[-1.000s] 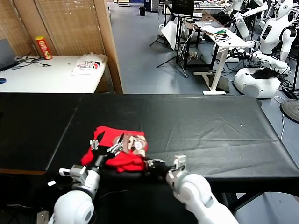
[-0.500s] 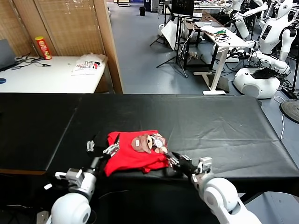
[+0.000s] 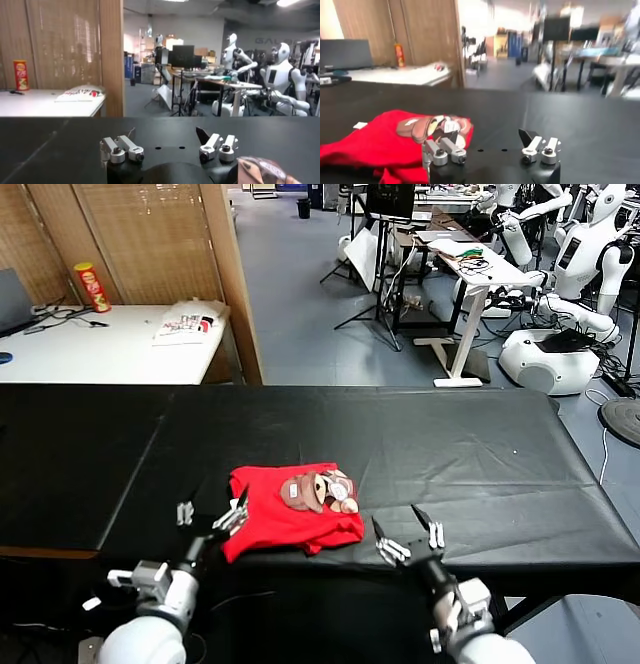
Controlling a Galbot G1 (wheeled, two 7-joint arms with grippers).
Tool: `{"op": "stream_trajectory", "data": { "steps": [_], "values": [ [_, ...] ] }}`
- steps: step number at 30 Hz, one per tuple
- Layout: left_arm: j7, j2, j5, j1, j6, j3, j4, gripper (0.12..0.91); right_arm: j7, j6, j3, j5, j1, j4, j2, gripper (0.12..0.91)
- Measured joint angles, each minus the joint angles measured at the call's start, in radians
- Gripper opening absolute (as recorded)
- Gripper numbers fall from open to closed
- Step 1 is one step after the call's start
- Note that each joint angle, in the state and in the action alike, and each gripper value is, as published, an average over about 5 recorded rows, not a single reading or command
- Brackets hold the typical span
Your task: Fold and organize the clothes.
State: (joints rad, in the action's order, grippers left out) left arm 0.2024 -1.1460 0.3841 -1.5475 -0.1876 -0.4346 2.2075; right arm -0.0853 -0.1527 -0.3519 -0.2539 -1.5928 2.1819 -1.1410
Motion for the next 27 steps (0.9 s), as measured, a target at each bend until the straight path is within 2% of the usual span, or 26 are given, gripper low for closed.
{"op": "stream_trajectory", "data": {
  "steps": [3, 7, 12, 18, 22, 27],
  "values": [
    [0.005, 0.004, 0.007, -0.036, -0.003, -0.009, 0.014, 0.798, -0.017, 0.051, -0.014, 0.043, -0.061, 0.015, 0.0, 0.798],
    [0.018, 0.007, 0.022, -0.083, -0.023, -0.022, 0.035, 0.798, -0.039, 0.076, -0.032, 0.064, -0.117, 0.035, -0.004, 0.798],
    [0.038, 0.012, 0.051, -0.139, -0.057, -0.045, 0.07, 0.798, -0.075, 0.082, -0.047, 0.094, -0.172, 0.062, -0.018, 0.798],
    [0.042, 0.02, 0.068, -0.205, -0.102, -0.081, 0.113, 0.798, -0.101, 0.076, -0.06, 0.1, -0.231, 0.098, -0.033, 0.798],
    [0.042, 0.02, 0.079, -0.233, -0.133, -0.102, 0.139, 0.798, -0.106, 0.068, -0.064, 0.098, -0.255, 0.116, -0.036, 0.798],
    [0.036, 0.017, 0.079, -0.249, -0.143, -0.114, 0.153, 0.798, -0.106, 0.068, -0.064, 0.098, -0.265, 0.123, -0.036, 0.798]
  ]
}}
